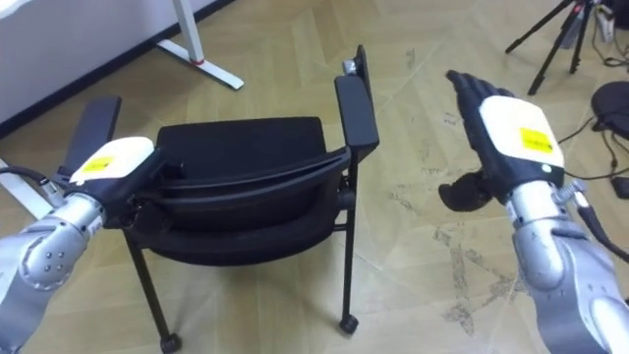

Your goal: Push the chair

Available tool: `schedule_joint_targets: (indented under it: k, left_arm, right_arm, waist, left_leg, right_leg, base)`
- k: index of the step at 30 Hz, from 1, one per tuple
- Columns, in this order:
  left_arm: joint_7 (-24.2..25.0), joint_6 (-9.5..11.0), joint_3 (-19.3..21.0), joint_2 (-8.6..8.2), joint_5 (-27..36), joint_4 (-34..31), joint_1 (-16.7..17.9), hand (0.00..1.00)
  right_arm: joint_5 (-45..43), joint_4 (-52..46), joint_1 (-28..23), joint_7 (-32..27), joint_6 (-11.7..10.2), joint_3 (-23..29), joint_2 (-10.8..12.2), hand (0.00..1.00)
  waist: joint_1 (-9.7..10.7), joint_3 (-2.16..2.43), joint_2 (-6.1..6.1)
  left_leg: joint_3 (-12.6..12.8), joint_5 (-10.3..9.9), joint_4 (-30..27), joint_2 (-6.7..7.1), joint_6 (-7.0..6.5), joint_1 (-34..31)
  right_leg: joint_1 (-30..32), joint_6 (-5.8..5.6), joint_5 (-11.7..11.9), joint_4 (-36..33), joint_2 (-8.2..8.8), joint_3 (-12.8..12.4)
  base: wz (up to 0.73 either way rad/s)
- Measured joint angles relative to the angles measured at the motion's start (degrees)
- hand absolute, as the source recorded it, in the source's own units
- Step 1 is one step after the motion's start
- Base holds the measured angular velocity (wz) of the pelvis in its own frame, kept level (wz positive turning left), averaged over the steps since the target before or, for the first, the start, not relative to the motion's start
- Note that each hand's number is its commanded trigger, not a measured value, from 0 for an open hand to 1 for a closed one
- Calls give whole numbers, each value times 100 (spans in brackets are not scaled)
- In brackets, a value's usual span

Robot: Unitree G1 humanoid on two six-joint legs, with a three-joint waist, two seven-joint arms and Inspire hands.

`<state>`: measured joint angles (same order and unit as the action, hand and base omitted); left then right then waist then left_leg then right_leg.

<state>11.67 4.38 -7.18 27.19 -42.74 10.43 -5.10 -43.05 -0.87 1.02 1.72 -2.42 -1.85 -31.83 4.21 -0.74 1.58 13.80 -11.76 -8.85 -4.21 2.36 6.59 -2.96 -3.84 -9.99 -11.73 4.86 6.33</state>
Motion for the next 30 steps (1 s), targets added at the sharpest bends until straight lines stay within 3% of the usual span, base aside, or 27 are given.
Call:
schedule_joint_targets:
  k: [4, 9, 14, 18, 24, 30]
  left_arm:
    - [0, 30, -16, 27, 2, 40, -47, 100]
    - [0, 89, -228, 120, -3, 140, -238, 100]
    - [0, 218, -290, 120, 6, 318, -382, 100]
    - [0, 229, -332, 120, 13, 344, -401, 100]
    - [-1, 236, -378, 135, 16, 351, -409, 100]
    - [-3, 239, -477, 134, 21, 345, -487, 100]
  right_arm:
    - [-27, -268, 119, 200, -26, -209, -44, 0]
    - [-6, -325, 137, 539, -63, -384, -48, 0]
    - [-2, -515, 254, 778, -118, -435, -62, 0]
    - [0, -709, 303, 978, -133, -609, -203, 0]
    - [3, -768, 745, 1282, -123, -800, -211, 0]
    - [18, -779, 813, 1375, -125, -1128, -210, 0]
  waist:
    - [-10, -1, 39]
    - [-138, 46, 194]
    - [-168, 38, 205]
    - [-180, 32, 207]
    - [-184, 23, 222]
    - [-264, 13, 243]
  left_leg:
    - [-13, 4, 0, -6, 6, -1]
    - [-39, 4, 2, -5, 6, 3]
    - [-107, 8, 0, -7, 13, 7]
    - [-141, 13, 1, -16, 22, -2]
    - [-175, 13, -3, -18, 22, 6]
    - [-195, 13, -2, -16, 22, -11]
  right_leg:
    - [-4, 0, 0, -5, -4, 0]
    - [-23, 1, 0, -5, -5, 16]
    - [-59, 1, 1, 8, -7, 67]
    - [-77, 1, 0, 15, -8, 139]
    - [-98, 2, 0, 14, -9, 166]
    - [-99, 2, 0, 17, -8, 177]
  base:
    - [0]
    - [1]
    - [5]
    - [6]
    - [1]
    - [1]
